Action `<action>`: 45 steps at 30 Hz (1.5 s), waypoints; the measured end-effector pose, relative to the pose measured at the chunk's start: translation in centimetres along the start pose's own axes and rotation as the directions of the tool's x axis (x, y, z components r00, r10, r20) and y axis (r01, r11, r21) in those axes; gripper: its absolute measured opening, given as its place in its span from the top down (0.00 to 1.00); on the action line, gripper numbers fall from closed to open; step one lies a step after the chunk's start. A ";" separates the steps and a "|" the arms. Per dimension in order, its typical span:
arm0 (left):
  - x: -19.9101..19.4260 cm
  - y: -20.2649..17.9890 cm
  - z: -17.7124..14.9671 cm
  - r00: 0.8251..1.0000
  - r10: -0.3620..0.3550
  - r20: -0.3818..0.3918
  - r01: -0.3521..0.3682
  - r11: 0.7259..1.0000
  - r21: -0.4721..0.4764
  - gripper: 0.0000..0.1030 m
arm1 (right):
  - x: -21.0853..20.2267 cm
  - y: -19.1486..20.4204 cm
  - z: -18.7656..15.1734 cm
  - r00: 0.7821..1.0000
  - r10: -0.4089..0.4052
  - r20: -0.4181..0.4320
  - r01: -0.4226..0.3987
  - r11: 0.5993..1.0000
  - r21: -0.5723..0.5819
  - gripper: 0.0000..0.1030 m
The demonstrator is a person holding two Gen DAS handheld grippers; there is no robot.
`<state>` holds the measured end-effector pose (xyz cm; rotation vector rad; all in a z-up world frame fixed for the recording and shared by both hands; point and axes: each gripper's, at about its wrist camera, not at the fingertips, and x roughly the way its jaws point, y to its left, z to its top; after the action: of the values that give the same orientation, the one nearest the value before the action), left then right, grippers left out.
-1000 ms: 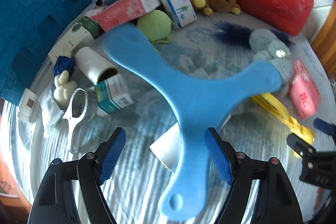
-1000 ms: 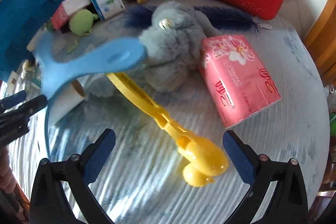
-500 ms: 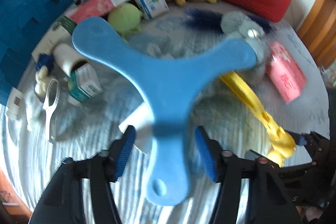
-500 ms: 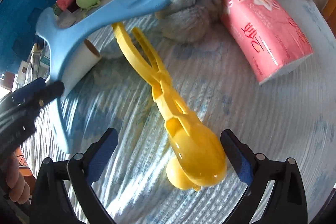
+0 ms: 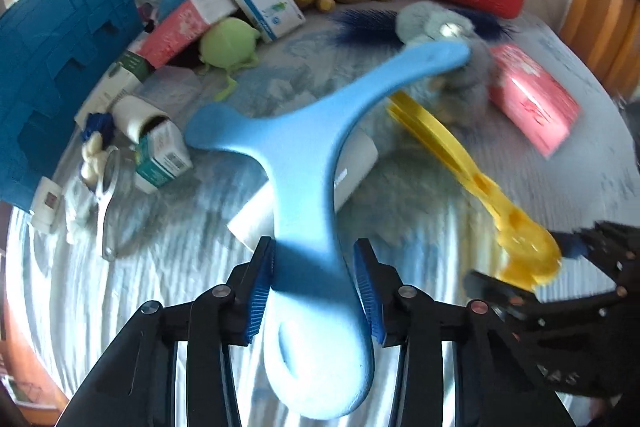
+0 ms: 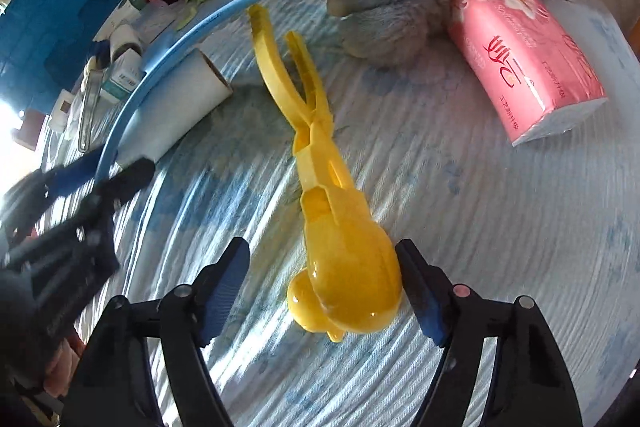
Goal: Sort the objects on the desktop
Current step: 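Grasp the blue boomerang toy with the left tool while the right tool grasps the yellow clamp, then lift and carry the blue boomerang and yellow clamp over the blue bin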
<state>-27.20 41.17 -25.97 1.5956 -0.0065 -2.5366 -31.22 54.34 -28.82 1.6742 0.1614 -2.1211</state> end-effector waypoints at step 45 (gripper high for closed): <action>-9.3 -0.3 0.9 0.975 0.064 0.212 -0.049 0.996 -0.073 0.93 | -12.9 2.5 -1.3 0.934 -0.041 0.356 0.045 0.999 -0.004 0.56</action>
<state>-24.14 42.58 -17.29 1.2727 0.0094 -2.6214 -26.77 55.83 -16.51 1.2599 0.1001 -2.4079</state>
